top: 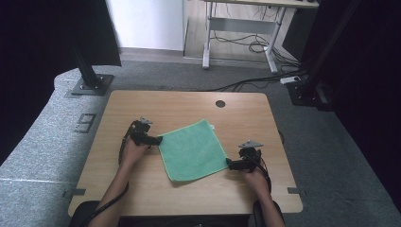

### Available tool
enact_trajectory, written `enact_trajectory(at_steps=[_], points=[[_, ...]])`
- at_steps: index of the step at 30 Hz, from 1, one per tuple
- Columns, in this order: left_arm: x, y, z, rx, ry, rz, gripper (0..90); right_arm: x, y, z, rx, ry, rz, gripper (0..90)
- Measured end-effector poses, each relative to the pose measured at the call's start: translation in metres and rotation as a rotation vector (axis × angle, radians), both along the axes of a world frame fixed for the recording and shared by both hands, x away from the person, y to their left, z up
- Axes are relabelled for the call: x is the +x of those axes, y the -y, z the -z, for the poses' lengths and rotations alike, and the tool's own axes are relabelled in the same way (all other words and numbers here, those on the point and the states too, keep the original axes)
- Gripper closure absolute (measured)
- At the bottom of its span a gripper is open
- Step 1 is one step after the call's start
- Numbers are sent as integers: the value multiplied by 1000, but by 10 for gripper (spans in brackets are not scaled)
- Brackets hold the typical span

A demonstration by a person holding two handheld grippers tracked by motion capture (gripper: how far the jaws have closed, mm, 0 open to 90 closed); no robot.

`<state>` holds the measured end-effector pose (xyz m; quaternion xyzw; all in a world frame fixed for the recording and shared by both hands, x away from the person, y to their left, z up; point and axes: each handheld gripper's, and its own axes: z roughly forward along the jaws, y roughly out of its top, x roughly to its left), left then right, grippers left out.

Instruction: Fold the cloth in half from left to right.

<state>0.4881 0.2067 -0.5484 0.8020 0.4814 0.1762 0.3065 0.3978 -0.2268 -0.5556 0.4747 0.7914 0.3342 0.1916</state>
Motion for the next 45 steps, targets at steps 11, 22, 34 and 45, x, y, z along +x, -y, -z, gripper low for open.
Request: enact_trajectory(at_steps=[11,22,34,45], points=[[-1,0,0,-3,1,-8,0,-5,-14,-19,46,-9,-82,9],[-1,1,0,-2,1,-17,0,-17,-57,-25,58,-33,-270,34],[-2,1,0,0,1,-24,0,-35,-110,-21,79,-82,-456,77],[-2,1,0,-3,3,-26,0,-50,-157,-21,67,-97,-591,134]])
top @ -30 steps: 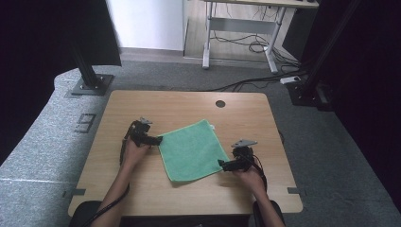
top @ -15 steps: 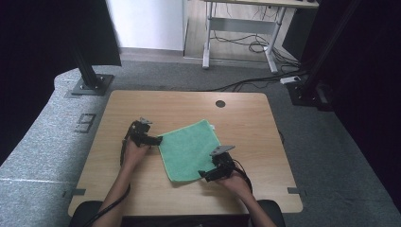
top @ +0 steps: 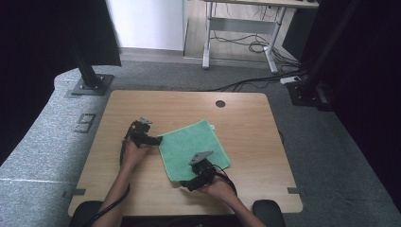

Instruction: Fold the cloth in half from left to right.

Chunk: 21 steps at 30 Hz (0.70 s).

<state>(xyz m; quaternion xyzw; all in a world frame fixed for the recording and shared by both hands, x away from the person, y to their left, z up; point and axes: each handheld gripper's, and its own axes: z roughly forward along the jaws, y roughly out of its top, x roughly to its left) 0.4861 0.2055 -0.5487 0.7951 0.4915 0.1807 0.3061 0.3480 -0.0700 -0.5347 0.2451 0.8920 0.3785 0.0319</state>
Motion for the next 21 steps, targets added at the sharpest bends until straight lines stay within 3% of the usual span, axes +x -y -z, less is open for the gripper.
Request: enact_trajectory(at_steps=[3,12,18,21], points=[[0,0,0,1,0,0,0,-3,-12,-1,-5,4,-25,159],[0,0,0,1,-2,0,0,-11,-44,-7,-44,13,-127,452],[-1,0,0,0,2,0,5,-17,-53,-10,-131,46,-99,793],[-4,0,-1,-11,22,24,66,-19,-53,-10,-142,59,-97,853]])
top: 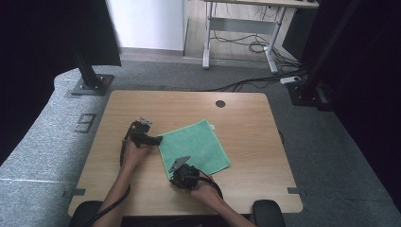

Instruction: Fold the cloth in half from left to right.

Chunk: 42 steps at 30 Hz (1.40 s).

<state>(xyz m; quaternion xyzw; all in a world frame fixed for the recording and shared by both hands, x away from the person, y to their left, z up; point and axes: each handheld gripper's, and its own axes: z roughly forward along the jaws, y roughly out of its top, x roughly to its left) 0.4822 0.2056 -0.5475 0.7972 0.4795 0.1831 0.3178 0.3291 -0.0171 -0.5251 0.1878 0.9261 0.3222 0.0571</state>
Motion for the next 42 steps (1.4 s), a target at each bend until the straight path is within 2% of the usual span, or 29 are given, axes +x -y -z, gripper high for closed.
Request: enact_trajectory(at_steps=[1,3,6,7,11,12,14,20,24,33,38,42], points=[[-2,0,-1,-11,16,19,130,0,0,0,3,0,1,859],[-6,0,-2,-27,36,50,356,0,0,1,2,-4,5,861],[-9,3,-2,-45,40,82,541,1,-1,3,1,-5,3,861],[-9,4,-2,-58,33,88,639,1,-2,4,1,-8,0,860],[-9,1,-2,-117,-5,96,839,0,-6,4,3,-9,-10,860],[-9,-2,-2,-138,-17,88,856,0,-8,4,5,-13,-15,861],[-9,-5,-3,-152,-29,79,880,-1,-11,5,13,-18,-24,863],[-12,-11,-10,-133,-40,61,886,-3,-20,0,28,-13,-55,865],[-13,-10,-23,-135,-22,57,884,-4,-17,-11,52,11,-66,866],[-4,8,-44,-122,2,77,880,1,13,-31,108,47,-11,865],[3,25,-52,-114,18,106,880,4,32,-30,108,58,28,865],[9,40,-54,-124,24,132,879,6,50,-27,109,58,69,865]])
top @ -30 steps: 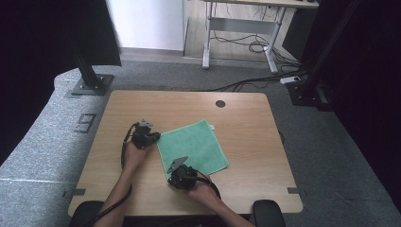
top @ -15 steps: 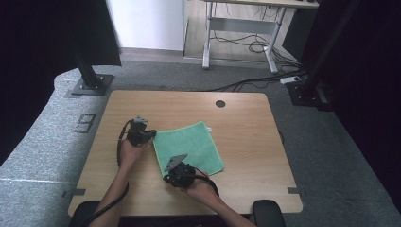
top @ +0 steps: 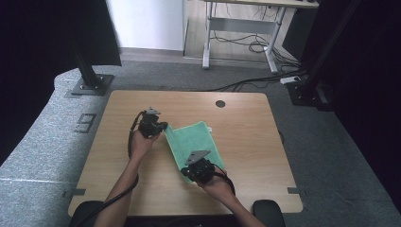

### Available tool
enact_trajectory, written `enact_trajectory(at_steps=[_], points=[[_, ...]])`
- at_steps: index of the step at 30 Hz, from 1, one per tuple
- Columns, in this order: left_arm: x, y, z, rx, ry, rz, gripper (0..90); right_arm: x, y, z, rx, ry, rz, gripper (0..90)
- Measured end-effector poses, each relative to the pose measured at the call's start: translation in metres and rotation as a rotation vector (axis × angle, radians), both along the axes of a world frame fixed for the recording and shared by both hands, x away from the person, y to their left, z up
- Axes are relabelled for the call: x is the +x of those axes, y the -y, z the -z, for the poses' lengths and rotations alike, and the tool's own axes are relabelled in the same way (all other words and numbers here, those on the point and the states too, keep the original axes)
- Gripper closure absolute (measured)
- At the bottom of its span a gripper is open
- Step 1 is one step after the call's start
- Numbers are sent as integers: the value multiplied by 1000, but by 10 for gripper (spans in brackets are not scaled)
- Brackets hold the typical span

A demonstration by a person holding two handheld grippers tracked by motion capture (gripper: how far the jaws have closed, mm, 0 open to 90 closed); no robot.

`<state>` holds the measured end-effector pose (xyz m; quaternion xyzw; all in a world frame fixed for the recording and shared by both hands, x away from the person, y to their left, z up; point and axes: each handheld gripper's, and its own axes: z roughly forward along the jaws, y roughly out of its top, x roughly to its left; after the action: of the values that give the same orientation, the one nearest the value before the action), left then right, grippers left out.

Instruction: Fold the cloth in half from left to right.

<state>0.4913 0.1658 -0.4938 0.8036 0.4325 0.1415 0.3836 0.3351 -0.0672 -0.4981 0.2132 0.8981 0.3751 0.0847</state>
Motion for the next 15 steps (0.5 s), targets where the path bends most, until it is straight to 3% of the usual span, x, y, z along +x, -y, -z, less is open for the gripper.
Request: enact_trajectory(at_steps=[7,15], points=[[11,25,3,-8,0,32,881,5,26,5,-1,-3,57,865],[21,54,3,18,21,62,880,10,52,3,5,4,107,865]])
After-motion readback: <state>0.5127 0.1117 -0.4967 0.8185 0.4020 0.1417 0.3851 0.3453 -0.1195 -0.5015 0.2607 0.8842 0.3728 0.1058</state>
